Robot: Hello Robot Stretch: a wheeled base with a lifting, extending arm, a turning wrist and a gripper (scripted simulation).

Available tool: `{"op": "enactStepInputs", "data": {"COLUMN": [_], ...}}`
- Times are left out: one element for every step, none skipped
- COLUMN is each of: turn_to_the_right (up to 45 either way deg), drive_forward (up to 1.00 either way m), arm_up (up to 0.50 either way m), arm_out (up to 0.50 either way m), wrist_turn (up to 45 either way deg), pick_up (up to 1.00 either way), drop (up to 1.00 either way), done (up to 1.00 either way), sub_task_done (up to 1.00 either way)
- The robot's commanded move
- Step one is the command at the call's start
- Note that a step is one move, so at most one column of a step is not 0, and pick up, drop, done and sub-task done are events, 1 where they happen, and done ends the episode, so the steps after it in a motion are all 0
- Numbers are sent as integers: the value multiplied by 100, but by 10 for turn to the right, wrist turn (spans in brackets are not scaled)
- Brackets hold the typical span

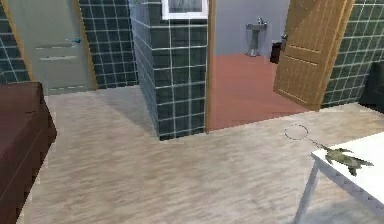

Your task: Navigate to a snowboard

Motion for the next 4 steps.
{"op": "enactStepInputs", "data": {"turn_to_the_right": [0,210,0,90], "drive_forward": [95,0,50,0], "arm_up": [0,0,0,0], "arm_out": [0,0,0,0], "wrist_turn": [0,0,0,0], "pick_up": [0,0,0,0], "drop": [0,0,0,0], "done": [0,0,0,0], "sub_task_done": [0,0,0,0]}}
